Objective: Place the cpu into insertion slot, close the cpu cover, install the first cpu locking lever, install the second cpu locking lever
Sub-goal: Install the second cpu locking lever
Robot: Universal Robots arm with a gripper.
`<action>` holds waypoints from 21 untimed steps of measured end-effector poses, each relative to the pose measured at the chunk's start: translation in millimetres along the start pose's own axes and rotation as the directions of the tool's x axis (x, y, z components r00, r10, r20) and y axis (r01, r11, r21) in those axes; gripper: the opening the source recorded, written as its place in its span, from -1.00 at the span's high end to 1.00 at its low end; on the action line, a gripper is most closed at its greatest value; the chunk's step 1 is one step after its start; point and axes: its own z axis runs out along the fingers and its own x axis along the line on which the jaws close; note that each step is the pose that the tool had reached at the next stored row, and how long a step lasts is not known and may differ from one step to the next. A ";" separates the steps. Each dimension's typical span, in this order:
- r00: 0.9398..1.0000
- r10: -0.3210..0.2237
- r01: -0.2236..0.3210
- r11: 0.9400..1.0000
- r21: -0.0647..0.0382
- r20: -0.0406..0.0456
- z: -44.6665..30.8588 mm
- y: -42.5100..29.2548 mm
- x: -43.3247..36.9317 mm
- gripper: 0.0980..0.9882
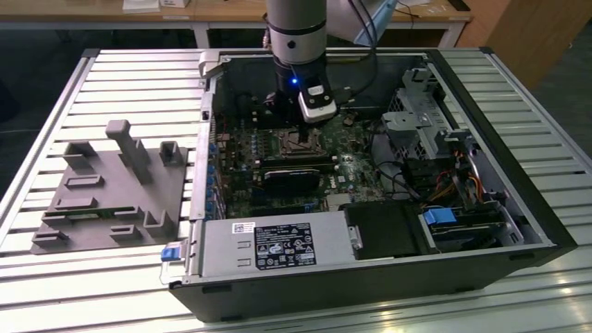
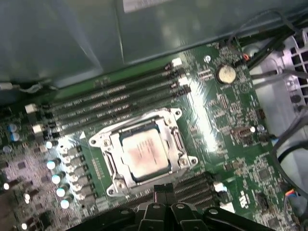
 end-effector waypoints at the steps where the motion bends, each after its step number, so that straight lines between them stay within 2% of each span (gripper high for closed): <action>1: 1.000 0.000 0.000 1.000 0.000 0.000 0.1 -2.2 -0.8 0.98; 6: 1.000 0.000 0.000 1.000 0.000 0.000 0.1 -10.6 -3.9 0.98; 11: 1.000 0.000 0.000 1.000 0.000 -0.001 0.2 -11.5 -4.2 0.98; 12: 1.000 0.000 0.000 1.000 0.002 -0.006 0.3 -11.6 -4.3 0.98; 13: 1.000 0.000 0.000 1.000 0.006 -0.018 0.5 -11.6 -4.3 0.98; 17: 0.997 0.000 0.003 1.000 0.029 -0.082 1.2 -11.5 -4.4 0.98; 18: 0.996 -0.001 0.003 1.000 0.031 -0.087 1.2 -11.5 -4.4 0.98; 21: 0.996 0.000 0.003 1.000 0.031 -0.087 1.2 -11.5 -4.4 0.98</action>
